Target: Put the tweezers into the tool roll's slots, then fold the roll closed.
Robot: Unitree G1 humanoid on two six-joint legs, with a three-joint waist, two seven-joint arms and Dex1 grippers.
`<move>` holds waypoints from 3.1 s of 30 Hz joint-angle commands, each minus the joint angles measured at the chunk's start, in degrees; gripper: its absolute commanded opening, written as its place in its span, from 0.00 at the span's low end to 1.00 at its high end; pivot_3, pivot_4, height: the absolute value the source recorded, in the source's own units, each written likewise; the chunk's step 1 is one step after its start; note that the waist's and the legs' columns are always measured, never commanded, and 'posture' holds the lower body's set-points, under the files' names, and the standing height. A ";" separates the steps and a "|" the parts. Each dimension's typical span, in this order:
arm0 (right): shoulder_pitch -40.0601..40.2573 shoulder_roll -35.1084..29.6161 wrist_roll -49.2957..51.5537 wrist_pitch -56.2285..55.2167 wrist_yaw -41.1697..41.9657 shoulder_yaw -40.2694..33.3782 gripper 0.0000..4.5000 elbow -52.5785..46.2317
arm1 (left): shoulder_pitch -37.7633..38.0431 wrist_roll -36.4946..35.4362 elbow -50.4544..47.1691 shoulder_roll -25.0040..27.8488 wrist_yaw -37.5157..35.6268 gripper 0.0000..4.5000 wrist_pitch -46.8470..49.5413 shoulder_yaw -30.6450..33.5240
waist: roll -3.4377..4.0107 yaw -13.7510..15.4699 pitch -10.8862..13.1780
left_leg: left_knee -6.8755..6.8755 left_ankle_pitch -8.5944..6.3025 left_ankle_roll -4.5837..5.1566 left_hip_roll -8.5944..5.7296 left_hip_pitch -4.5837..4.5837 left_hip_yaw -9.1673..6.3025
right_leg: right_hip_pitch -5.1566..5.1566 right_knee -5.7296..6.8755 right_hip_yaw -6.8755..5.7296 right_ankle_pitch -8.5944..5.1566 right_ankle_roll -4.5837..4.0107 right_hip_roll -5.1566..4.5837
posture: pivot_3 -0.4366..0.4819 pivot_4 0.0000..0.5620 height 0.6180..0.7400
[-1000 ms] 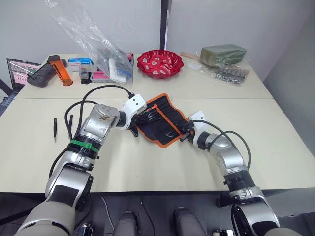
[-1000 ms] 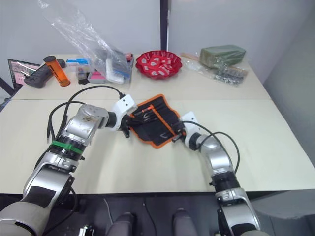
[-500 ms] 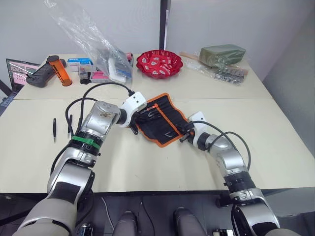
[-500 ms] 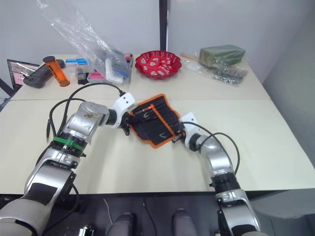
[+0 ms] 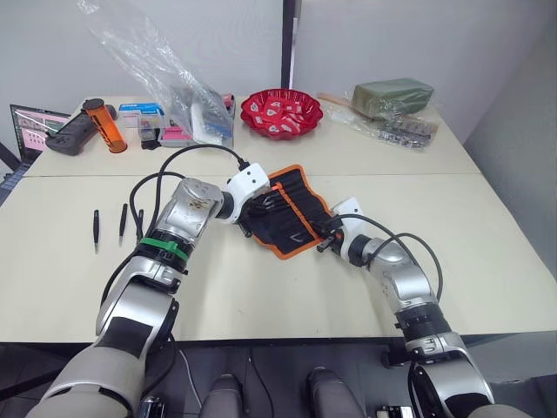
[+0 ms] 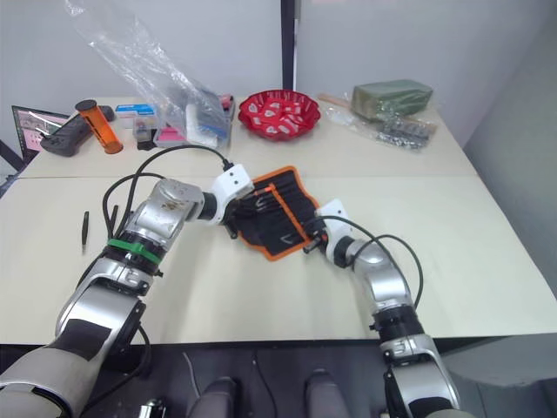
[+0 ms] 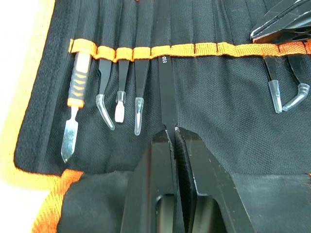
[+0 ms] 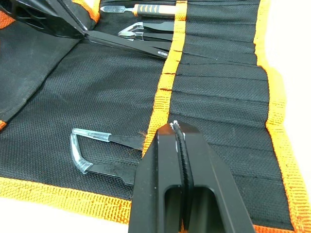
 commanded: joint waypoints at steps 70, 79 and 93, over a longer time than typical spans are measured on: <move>11.09 -1.52 -2.48 12.18 1.88 4.39 0.00 -14.63 | -22.06 21.87 42.07 -13.86 7.90 0.00 -41.30 -1.38 | -0.01 0.59 0.00 | 0.01 -0.01 0.01 -0.13 0.21 -0.24 | 0.55 -0.26 -0.06 -0.07 0.12 0.00 | 0.48 0.27 0.96; 12.41 -2.42 -2.54 13.26 1.38 3.71 0.00 -18.01 | -22.61 18.33 42.28 -12.92 4.93 0.00 -34.67 3.81 | -0.01 0.55 0.00 | 0.01 -0.01 0.02 -0.13 0.21 -0.26 | 0.56 -0.26 -0.07 -0.08 0.13 0.00 | 0.48 0.27 0.96; 8.10 -5.68 13.16 28.21 0.19 -9.07 0.00 -41.69 | -18.86 12.00 40.28 -8.92 -3.12 0.00 -23.35 9.88 | 0.03 0.48 0.03 | 0.03 0.00 0.00 -0.17 0.05 -0.42 | 0.47 -0.23 -0.11 -0.08 0.13 0.00 | 0.48 0.27 0.96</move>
